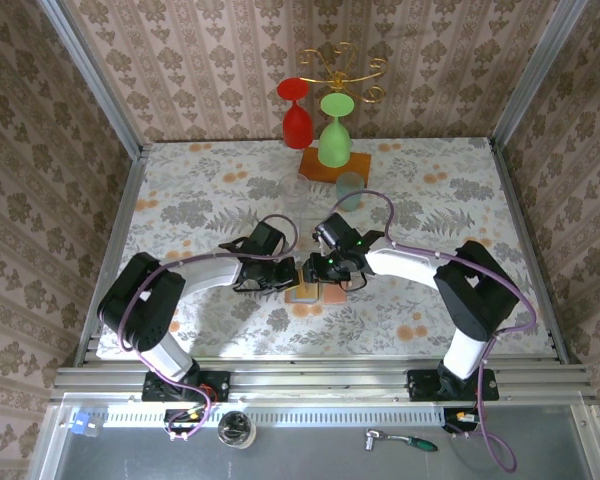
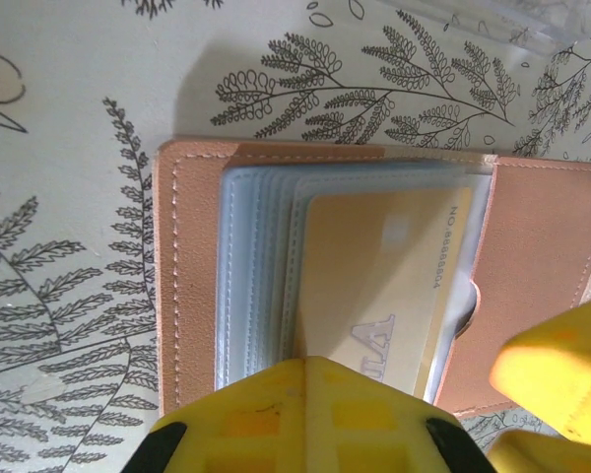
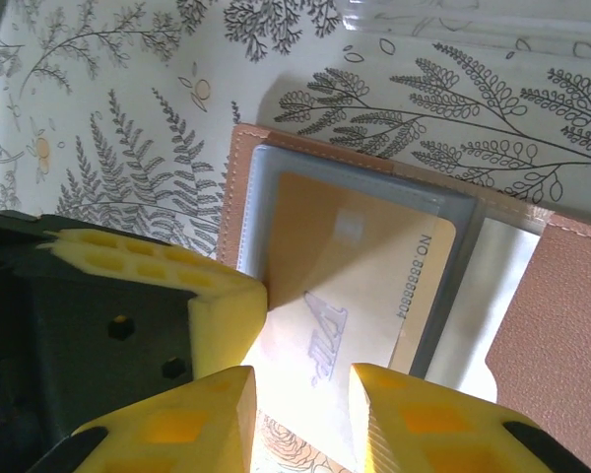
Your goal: Take the credit cards out of the card holder
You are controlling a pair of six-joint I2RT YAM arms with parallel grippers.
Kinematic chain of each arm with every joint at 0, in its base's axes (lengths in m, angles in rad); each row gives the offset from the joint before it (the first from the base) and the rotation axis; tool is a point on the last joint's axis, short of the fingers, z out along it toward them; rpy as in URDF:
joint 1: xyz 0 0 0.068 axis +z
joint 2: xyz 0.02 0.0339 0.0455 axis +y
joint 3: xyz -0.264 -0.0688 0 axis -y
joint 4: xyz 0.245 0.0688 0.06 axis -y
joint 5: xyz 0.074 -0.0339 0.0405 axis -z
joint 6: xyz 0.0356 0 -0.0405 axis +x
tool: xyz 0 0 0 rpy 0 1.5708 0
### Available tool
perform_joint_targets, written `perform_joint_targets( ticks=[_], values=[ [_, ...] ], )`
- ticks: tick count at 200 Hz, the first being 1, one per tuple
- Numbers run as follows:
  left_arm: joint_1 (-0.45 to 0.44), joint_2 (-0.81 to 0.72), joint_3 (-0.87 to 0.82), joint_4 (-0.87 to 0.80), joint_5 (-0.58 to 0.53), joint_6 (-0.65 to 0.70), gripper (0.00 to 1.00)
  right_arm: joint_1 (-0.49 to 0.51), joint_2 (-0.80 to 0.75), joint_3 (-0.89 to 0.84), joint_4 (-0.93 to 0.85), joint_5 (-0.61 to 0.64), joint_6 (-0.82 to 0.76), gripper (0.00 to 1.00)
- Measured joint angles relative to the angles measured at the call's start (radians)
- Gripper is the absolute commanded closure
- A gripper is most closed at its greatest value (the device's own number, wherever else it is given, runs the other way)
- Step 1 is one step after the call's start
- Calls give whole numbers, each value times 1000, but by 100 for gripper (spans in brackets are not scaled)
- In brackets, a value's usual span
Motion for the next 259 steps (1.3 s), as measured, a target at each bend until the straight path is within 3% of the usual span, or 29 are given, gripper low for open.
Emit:
perform_joint_targets(
  ticks=[259],
  values=[
    [2,-12,-10,2,-7,-1,100,-16,19,-12,-57,19,-23,69]
  ],
)
